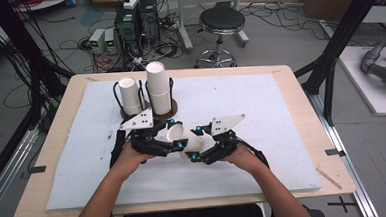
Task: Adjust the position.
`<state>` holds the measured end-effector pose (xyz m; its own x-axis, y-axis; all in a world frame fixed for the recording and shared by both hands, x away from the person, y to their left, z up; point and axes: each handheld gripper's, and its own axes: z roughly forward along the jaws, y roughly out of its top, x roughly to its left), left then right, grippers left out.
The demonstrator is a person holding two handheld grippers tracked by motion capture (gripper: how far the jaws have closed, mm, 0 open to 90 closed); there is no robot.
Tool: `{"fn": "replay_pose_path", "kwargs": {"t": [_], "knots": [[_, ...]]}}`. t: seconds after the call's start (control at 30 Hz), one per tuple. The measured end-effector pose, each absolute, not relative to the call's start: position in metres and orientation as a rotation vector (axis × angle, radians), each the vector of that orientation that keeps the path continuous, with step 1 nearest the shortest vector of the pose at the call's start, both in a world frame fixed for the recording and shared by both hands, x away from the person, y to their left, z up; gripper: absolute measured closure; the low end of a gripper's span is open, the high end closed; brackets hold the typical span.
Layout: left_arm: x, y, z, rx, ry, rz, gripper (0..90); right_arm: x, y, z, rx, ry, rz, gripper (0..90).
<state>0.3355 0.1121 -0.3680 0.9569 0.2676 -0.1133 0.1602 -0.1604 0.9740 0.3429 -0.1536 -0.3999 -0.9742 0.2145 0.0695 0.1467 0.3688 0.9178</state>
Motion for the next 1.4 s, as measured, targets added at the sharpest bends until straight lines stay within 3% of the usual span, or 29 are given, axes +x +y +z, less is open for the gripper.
{"fn": "replay_pose_path", "kwargs": {"t": [0.2, 0.47, 0.73, 0.8, 0.87, 1.13, 1.23, 1.4], "knots": [[0.336, 0.117, -0.367, 1.678, 0.333, 0.099, 35.2, 0.344, -0.152, -0.404, 0.372, 2.534, 1.742, 16.3], [0.335, 0.118, -0.368, 1.688, 0.354, 0.094, 33.1, 0.344, -0.159, -0.400, 0.291, 2.548, 1.713, 34.0], [0.334, 0.119, -0.367, 1.720, 0.339, 0.121, 26.4, 0.343, -0.166, -0.396, 0.222, 2.587, 1.689, 36.9], [0.334, 0.118, -0.368, 1.731, 0.315, 0.114, 36.5, 0.343, -0.167, -0.395, 0.206, 2.585, 1.691, 38.5], [0.334, 0.119, -0.367, 1.720, 0.304, 0.095, 40.0, 0.344, -0.168, -0.395, 0.189, 2.599, 1.673, 39.0], [0.335, 0.122, -0.368, 1.681, 0.308, 0.068, 42.5, 0.344, -0.171, -0.392, 0.166, 2.587, 1.717, 42.7], [0.335, 0.123, -0.368, 1.666, 0.313, 0.053, 41.4, 0.344, -0.171, -0.392, 0.159, 2.584, 1.721, 44.2], [0.335, 0.128, -0.365, 1.655, 0.327, 0.046, 27.9, 0.344, -0.172, -0.392, 0.159, 2.585, 1.708, 44.6]]}}
